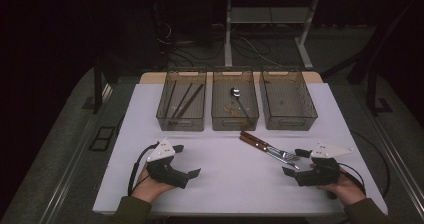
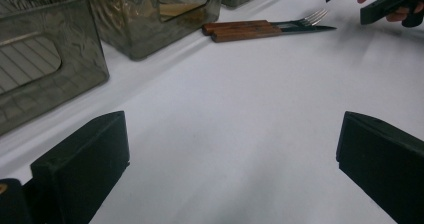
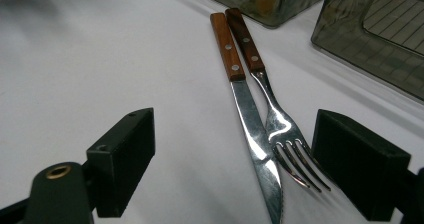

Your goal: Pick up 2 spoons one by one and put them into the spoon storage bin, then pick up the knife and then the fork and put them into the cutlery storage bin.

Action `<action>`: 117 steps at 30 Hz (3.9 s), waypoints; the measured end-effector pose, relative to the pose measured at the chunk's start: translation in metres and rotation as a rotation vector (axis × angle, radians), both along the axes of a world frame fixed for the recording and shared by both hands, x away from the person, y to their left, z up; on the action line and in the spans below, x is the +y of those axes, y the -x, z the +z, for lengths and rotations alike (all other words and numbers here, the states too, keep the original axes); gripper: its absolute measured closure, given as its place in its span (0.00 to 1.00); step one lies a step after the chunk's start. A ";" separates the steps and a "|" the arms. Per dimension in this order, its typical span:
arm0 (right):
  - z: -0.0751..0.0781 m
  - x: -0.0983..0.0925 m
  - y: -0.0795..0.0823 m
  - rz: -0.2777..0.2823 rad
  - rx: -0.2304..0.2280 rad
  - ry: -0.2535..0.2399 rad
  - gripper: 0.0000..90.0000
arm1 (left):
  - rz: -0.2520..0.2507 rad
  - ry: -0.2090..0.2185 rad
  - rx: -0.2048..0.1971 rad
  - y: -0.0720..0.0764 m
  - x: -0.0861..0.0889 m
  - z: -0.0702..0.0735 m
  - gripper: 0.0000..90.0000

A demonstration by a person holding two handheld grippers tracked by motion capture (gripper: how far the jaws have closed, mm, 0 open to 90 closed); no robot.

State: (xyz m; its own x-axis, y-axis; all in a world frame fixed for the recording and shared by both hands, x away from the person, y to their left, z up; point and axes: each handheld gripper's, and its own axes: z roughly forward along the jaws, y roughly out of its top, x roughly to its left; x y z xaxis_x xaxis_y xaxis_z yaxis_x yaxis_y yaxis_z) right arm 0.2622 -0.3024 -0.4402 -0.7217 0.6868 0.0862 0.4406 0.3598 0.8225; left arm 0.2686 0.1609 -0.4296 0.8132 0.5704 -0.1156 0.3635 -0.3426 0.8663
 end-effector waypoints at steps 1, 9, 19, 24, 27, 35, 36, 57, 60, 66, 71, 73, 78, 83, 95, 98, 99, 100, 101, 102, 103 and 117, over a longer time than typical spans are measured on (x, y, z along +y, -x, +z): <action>0.000 0.000 0.000 -0.003 -0.001 0.002 0.19 | 0.003 -0.002 0.004 0.001 0.001 -0.001 0.00; 0.002 -0.001 -0.002 -0.030 0.006 -0.010 0.14 | 0.007 -0.007 0.015 0.004 0.005 -0.005 0.00; 0.006 -0.004 -0.003 -0.048 -0.008 -0.027 0.14 | 0.011 -0.018 0.039 0.003 0.004 -0.006 0.00; 0.009 -0.002 -0.005 -0.040 0.019 -0.019 0.15 | 0.011 -0.021 0.063 0.002 0.005 -0.007 0.00; 0.012 -0.001 -0.006 -0.042 0.021 -0.009 0.15 | 0.014 -0.019 0.072 0.002 0.005 -0.007 0.00; 0.017 0.002 -0.008 -0.036 0.019 0.030 0.14 | 0.016 -0.040 0.070 0.004 0.003 -0.005 0.00; 0.019 0.002 -0.009 -0.029 0.019 0.028 0.13 | 0.017 -0.043 0.072 0.004 0.003 -0.005 0.00; 0.030 0.015 -0.037 0.000 0.062 0.029 0.13 | -0.014 -0.043 0.069 0.004 0.000 -0.006 0.00; 0.031 0.017 -0.042 -0.003 0.064 0.027 0.13 | -0.014 -0.049 0.071 0.003 -0.001 -0.007 0.00; 0.034 0.022 -0.051 -0.001 0.055 0.021 0.15 | -0.010 -0.042 0.063 0.003 -0.002 -0.007 0.00; 0.035 0.026 -0.058 -0.011 0.050 0.014 0.15 | -0.015 -0.045 0.061 0.002 -0.002 -0.008 0.00; 0.035 0.028 -0.061 -0.015 0.042 0.014 0.15 | -0.017 -0.045 0.060 0.002 -0.003 -0.008 0.00; 0.035 0.033 -0.068 -0.006 0.051 0.027 0.16 | -0.020 -0.043 0.060 0.002 -0.003 -0.008 0.00; 0.036 0.039 -0.074 -0.005 0.051 0.033 0.16 | -0.021 -0.041 0.058 0.003 -0.004 -0.007 0.00; 0.035 0.054 -0.084 0.037 0.070 0.030 0.24 | -0.022 -0.036 0.056 0.003 -0.004 -0.007 0.00; 0.035 0.057 -0.086 0.050 0.082 0.035 0.28 | -0.022 -0.034 0.056 0.003 -0.004 -0.007 0.00; 0.034 0.058 -0.086 0.051 0.085 0.040 0.31 | -0.023 -0.035 0.056 0.003 -0.003 -0.007 0.00; 0.034 0.058 -0.086 0.058 0.085 0.048 0.35 | -0.022 -0.034 0.056 0.003 -0.004 -0.007 0.00; 0.034 0.059 -0.086 0.063 0.080 0.058 0.36 | -0.022 -0.034 0.056 0.003 -0.004 -0.007 0.00; 0.033 0.060 -0.086 0.063 0.080 0.067 0.38 | -0.022 -0.033 0.056 0.003 -0.004 -0.007 0.00; 0.033 0.061 -0.087 0.067 0.084 0.077 0.40 | -0.022 -0.033 0.057 0.003 -0.004 -0.007 0.00; 0.025 0.068 -0.086 0.121 0.130 0.197 0.70 | -0.026 -0.027 0.059 0.004 -0.004 -0.007 0.00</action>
State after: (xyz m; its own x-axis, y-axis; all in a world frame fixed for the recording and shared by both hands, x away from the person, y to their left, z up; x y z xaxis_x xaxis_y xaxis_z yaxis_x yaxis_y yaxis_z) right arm 0.3486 -0.2339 -0.4152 -0.7914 0.6086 0.0570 0.4820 0.5639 0.6706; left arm 0.2650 0.1571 -0.4366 0.8197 0.5532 -0.1487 0.4047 -0.3756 0.8337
